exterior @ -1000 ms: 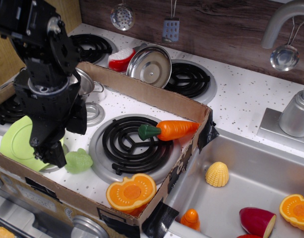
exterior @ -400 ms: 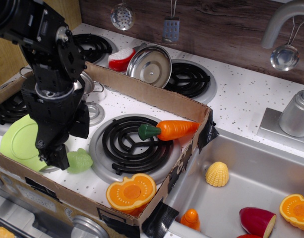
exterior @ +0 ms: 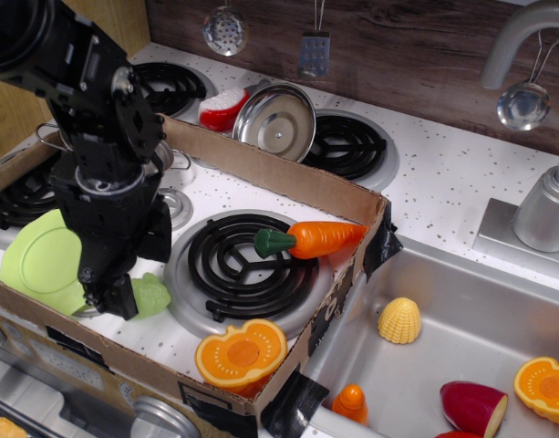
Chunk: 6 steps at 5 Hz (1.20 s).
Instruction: Put broccoli in pot
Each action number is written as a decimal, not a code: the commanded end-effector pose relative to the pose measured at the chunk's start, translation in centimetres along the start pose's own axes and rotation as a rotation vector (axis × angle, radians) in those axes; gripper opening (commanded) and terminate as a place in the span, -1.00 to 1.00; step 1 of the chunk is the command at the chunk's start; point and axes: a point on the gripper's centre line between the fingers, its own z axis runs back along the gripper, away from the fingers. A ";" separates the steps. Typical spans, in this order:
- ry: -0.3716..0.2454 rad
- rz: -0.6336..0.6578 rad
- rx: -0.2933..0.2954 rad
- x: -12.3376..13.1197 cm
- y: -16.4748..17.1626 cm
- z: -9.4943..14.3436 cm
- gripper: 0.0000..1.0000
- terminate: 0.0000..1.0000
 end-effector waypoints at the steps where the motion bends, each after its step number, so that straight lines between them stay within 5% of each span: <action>1: 0.005 -0.009 0.001 -0.7 -0.6 -0.5 1.00 -1.00; 2: -0.015 0.002 0.019 -0.8 -0.4 -0.6 1.00 -1.00; 3: -0.020 0.007 0.030 -1.0 -0.5 -0.4 -1.00 -1.00; 6: -0.061 -0.021 0.041 -0.9 -1.4 1.1 -1.00 -1.00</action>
